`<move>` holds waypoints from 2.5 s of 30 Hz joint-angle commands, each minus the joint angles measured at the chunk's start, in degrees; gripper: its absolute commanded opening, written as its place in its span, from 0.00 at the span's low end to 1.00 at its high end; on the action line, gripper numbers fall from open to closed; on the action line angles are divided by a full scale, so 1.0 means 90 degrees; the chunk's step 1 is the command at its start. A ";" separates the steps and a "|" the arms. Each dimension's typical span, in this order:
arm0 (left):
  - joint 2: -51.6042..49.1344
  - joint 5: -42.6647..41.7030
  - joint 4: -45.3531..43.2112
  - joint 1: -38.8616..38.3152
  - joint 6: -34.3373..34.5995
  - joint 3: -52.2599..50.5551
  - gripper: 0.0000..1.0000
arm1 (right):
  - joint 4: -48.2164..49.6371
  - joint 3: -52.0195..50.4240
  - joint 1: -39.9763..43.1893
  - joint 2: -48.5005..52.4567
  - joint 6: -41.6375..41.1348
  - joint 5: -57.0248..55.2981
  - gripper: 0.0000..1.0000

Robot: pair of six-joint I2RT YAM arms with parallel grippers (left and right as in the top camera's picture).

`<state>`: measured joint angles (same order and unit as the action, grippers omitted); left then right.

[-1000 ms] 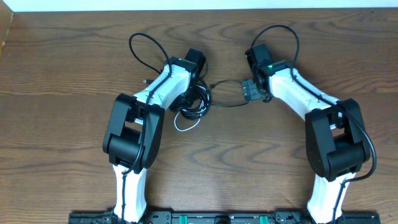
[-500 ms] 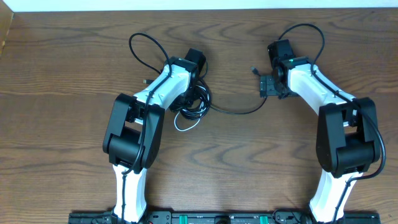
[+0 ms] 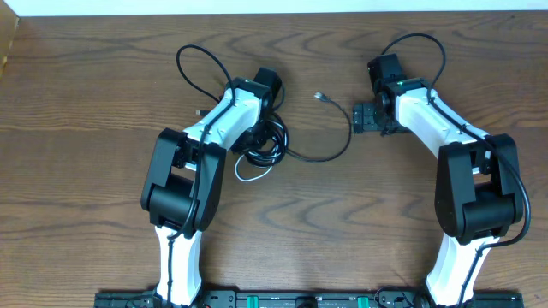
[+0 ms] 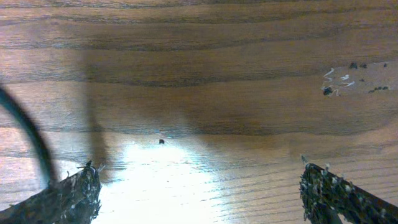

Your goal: Untangle cables

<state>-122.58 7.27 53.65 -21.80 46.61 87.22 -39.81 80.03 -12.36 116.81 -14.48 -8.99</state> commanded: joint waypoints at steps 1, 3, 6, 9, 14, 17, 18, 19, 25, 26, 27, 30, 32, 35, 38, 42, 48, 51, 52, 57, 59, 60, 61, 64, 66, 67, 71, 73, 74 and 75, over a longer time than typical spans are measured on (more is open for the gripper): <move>0.0027 0.0080 0.0306 0.0070 -0.0542 0.0257 0.42 | 0.0005 -0.0027 -0.0012 0.0058 -0.0078 0.0019 0.99; 0.0221 0.0080 0.0454 0.0070 -0.0631 0.0461 0.50 | 0.0005 -0.0027 -0.0012 0.0058 -0.0078 0.0017 0.99; 0.0544 0.0080 0.0537 0.0070 -0.0634 0.0673 0.62 | 0.0005 -0.0027 -0.0010 0.0058 -0.0078 0.0017 0.99; 0.0993 0.0080 0.0512 0.0114 -0.0631 0.0702 0.66 | 0.0005 -0.0027 -0.0012 0.0058 -0.0078 0.0024 0.99; 0.1314 0.0083 0.0678 0.0415 -0.0639 0.0699 0.70 | 0.0049 -0.0027 -0.0012 0.0058 -0.0078 0.0238 0.99; 0.1292 0.0083 0.0801 0.0651 -0.0716 0.0692 0.70 | 0.0075 -0.0027 -0.0012 0.0058 -0.0078 0.0595 0.99; 0.1285 0.0083 0.0821 0.0724 -0.0777 0.0685 0.70 | 0.0085 -0.0027 -0.0015 0.0058 -0.0075 0.0716 0.99; 0.1285 0.0080 0.0828 0.0809 -0.0855 0.0675 0.70 | 0.0090 -0.0027 -0.0024 0.0058 -0.0073 0.0852 0.99; 0.1285 0.0080 0.1022 0.1314 -0.1015 0.0668 0.71 | 0.0090 -0.0027 -0.0226 0.0058 0.0784 0.2081 0.99; 0.1285 0.0080 0.1039 0.1382 -0.1015 0.0663 0.71 | 0.0087 -0.0027 -0.0267 0.0058 0.0811 0.2232 0.99; 0.1285 0.0083 0.1037 0.1450 -0.1015 0.0646 0.71 | 0.0092 -0.0027 -0.0311 0.0058 0.0811 0.2346 0.99; 0.1277 0.0121 0.1022 0.1654 -0.1015 0.0585 0.72 | 0.0197 -0.0027 -0.0495 0.0058 0.0811 0.2572 0.99; 0.1273 0.0233 0.1005 0.1785 -0.1013 0.0515 0.71 | 0.0333 -0.0027 -0.0651 0.0058 0.0811 0.2569 0.99; 0.1265 0.0495 0.0821 0.1955 -0.1010 0.0301 0.72 | 0.0690 -0.0027 -0.0899 0.0058 0.0811 0.2569 0.99; 0.1265 0.0580 0.0510 0.2084 -0.1013 0.0034 0.71 | 0.1190 -0.0027 -0.1090 0.0058 0.0806 0.2569 0.99; 0.1265 0.0585 0.0306 0.2193 -0.1008 -0.0202 0.72 | 0.1819 -0.0027 -0.1379 0.0058 0.0736 0.2569 0.99; 0.1265 0.0707 0.0284 0.2200 -0.1013 -0.0204 0.71 | 0.2368 -0.0027 -0.2052 0.0058 0.0423 0.2569 0.99; 0.1265 0.0828 0.0270 0.2203 -0.1013 -0.0204 0.71 | 0.2419 -0.0027 -0.2378 0.0058 0.0427 0.2560 0.99; 0.1265 0.0826 0.0262 0.2208 -0.1013 -0.0204 0.71 | 0.2429 -0.0027 -0.2472 0.0058 0.0427 0.2511 0.99; 0.1265 0.0828 0.0260 0.2208 -0.1013 -0.0204 0.72 | 0.2603 -0.0027 -0.2849 0.0058 0.0498 0.2229 0.99; 0.1265 0.0828 0.0228 0.2208 -0.1013 -0.0204 0.71 | 0.2710 -0.0027 -0.2946 0.0058 0.0493 0.2261 0.99; 0.1265 0.0828 0.0204 0.2208 -0.1013 -0.0204 0.71 | 0.2815 -0.0027 -0.3026 0.0058 0.0493 0.2283 0.99; 0.1265 0.0828 0.0187 0.2208 -0.1013 -0.0204 0.71 | 0.2917 -0.0027 -0.3077 0.0058 0.0491 0.2283 0.99; 0.1265 0.0826 0.0165 0.2208 -0.1013 -0.0204 0.72 | 0.3218 -0.0027 -0.3245 0.0058 0.0420 0.2283 0.85; 0.1265 0.0826 0.0165 0.2208 -0.1013 -0.0204 0.72 | 0.3266 -0.0027 -0.3383 0.0058 0.0425 0.2271 0.63; 0.1265 0.0826 0.0168 0.2208 -0.1013 -0.0204 0.72 | 0.3264 -0.0027 -0.3453 0.0058 0.0423 0.2217 0.55; 0.1265 0.0826 0.0168 0.2208 -0.1013 -0.0204 0.72 | 0.3223 -0.0027 -0.3767 0.0058 0.0410 0.1647 0.13; 0.1265 0.0826 0.0168 0.2208 -0.1013 -0.0204 0.72 | 0.3133 -0.0027 -0.3883 0.0058 0.0126 0.1071 0.10; 0.1265 0.0826 0.0170 0.2208 -0.1013 -0.0204 0.72 | 0.3084 -0.0027 -0.3927 0.0058 -0.0049 0.0833 0.10; 0.1265 0.0826 0.0168 0.2208 -0.1013 -0.0204 0.72 | 0.3053 -0.0027 -0.3968 0.0061 -0.0202 0.0685 0.11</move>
<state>-110.59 13.67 55.07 -2.13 38.50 85.58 -11.62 79.94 -46.74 116.81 -11.79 5.78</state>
